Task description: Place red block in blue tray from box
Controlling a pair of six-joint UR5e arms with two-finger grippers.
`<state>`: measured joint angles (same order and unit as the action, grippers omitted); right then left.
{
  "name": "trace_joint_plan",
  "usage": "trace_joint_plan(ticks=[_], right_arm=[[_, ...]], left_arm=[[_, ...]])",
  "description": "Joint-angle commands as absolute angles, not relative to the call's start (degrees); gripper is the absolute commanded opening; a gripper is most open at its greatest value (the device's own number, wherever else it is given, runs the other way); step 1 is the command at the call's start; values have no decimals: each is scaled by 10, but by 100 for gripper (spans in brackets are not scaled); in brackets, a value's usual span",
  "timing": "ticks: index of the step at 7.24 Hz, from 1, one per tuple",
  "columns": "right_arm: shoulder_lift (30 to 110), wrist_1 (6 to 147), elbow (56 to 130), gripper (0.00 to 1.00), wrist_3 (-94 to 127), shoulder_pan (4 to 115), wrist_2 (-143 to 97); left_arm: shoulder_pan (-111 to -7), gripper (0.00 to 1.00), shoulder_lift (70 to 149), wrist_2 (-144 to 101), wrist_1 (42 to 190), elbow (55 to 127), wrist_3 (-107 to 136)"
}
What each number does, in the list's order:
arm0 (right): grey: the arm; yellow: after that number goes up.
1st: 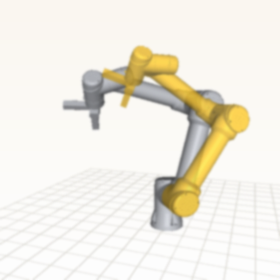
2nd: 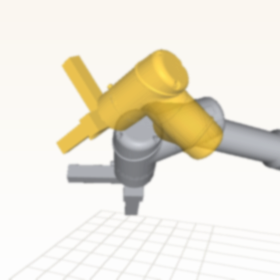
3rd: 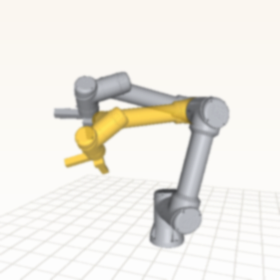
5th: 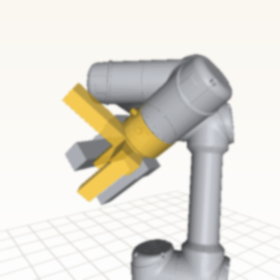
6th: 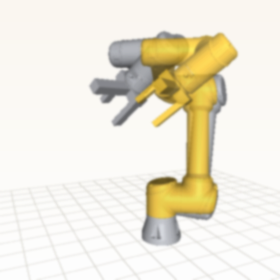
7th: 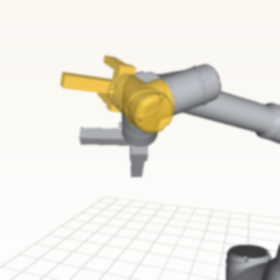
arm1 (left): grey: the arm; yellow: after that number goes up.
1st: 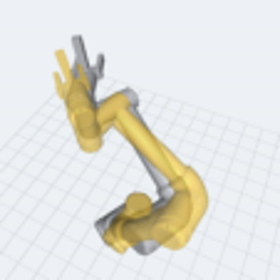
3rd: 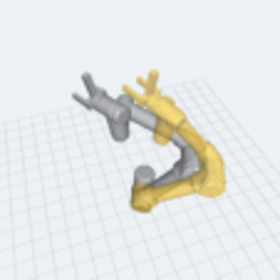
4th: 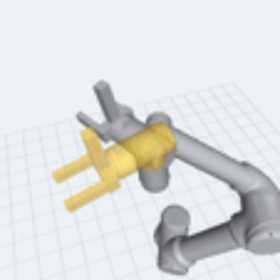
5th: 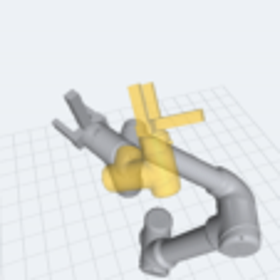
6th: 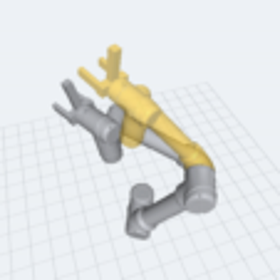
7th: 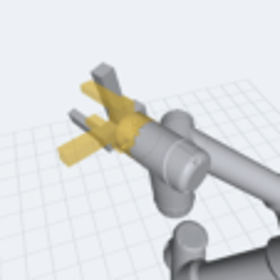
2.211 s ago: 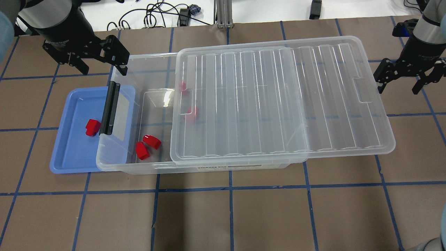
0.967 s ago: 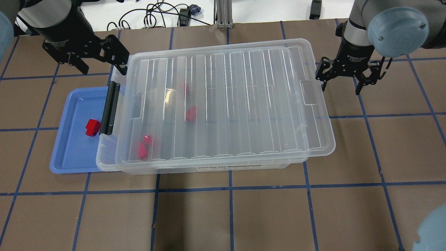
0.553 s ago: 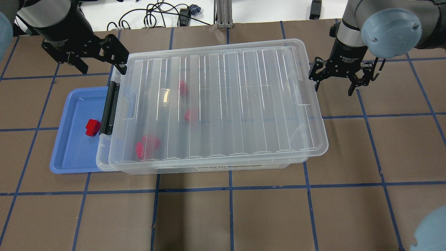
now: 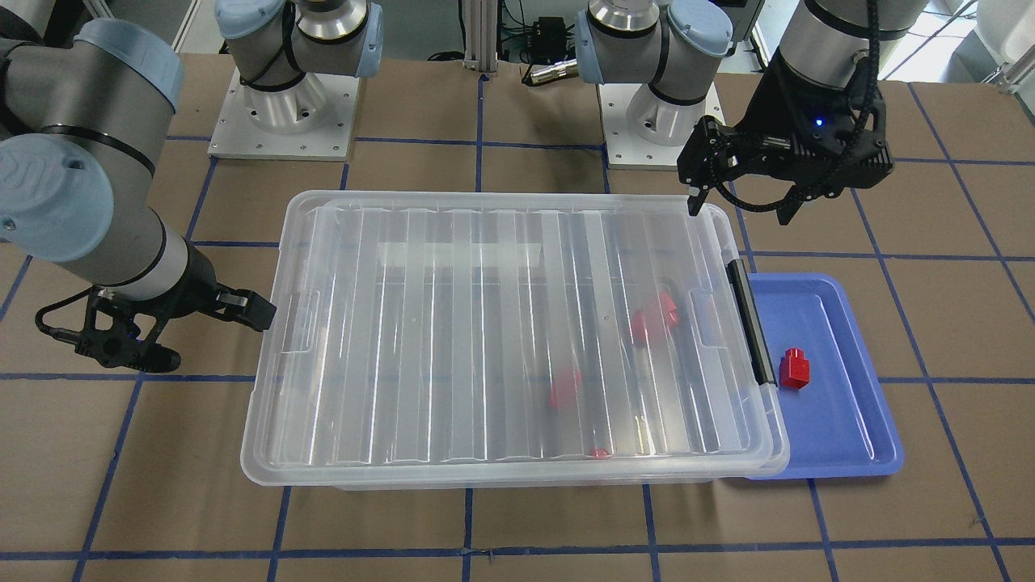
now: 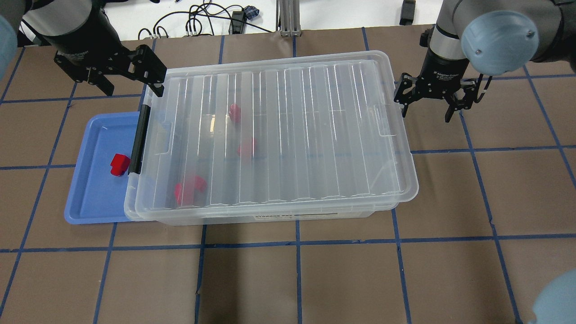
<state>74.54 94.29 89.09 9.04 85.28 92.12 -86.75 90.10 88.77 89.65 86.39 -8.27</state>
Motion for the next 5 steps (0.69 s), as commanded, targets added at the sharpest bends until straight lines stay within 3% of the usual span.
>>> trace_joint_plan(ticks=[1, 3, 5], right_arm=[[765, 943, 853, 100, 84, 842, 925], [806, 933, 810, 100, 83, 839, 919], [837, 919, 828, 100, 83, 859, 918]], left_arm=[[-867, 100, 901, 889, 896, 864, -83], [-867, 100, 901, 888, 892, 863, -83], [-867, 100, 901, 888, 888, 864, -83]])
